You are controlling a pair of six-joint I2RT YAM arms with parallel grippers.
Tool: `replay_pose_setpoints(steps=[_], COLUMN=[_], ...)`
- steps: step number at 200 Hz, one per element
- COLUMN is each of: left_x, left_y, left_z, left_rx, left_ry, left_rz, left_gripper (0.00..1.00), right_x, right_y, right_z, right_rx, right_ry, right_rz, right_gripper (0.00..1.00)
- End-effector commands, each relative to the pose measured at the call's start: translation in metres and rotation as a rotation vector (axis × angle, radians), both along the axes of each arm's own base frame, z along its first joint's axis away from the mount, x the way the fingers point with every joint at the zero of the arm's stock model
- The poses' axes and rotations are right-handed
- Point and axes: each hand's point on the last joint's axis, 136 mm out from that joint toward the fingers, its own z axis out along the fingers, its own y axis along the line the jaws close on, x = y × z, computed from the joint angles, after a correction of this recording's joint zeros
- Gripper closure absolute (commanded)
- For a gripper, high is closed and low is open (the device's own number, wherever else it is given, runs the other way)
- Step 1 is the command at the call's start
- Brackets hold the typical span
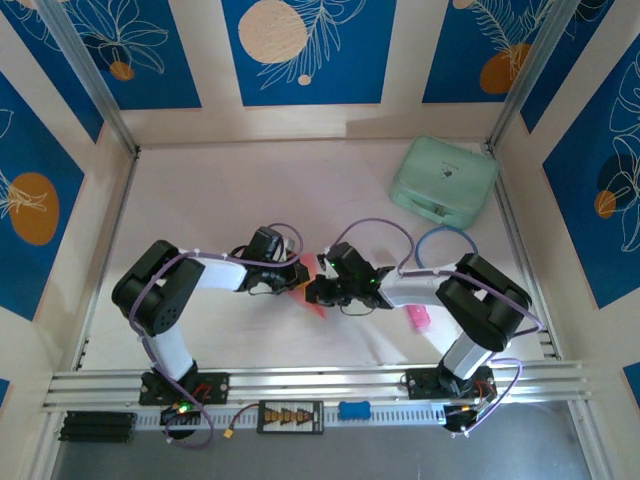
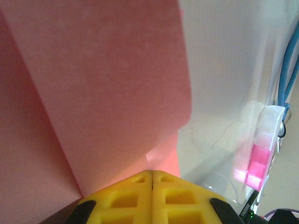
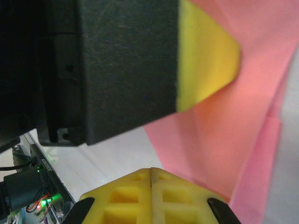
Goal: Fold a paper plane with a square sheet of paper (pick it up from the middle)
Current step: Fourth fold the wing at the center of the table.
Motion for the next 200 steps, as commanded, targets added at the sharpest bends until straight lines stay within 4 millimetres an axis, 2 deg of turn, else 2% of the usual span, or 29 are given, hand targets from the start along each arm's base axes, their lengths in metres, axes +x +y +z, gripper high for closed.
replay_pose_setpoints(steps=[1,76,130,200], left_x=[-0.007,-0.007,-0.007,-0.007], left_y=[0.01,0.01,0.01,0.014], left_z=[-0.019,-0.017,-0.02,-0.022], left_rx=[0.062,0.062,0.069,0.081], left_ry=[0.032,0.028,0.034,0.036], left_rz=[0.007,0.005,0.006,0.011], left_gripper=[1.0,1.0,1.0,1.0], right_x=[-0.003,-0.015,-0.028,-0.046], right_y=[-0.001,-0.024,-0.034,-0.045], right_z=[-0.006,-0.037,-0.05,-0.053], right_rx=[-0.043,-0.111,-0.107,-0.112], right_ry=[0.006,0.08,0.114,0.125], right_rz=[0.017,-0.035,-0.063,-0.056], right_gripper=[0.95,0.96,0.95,0.95])
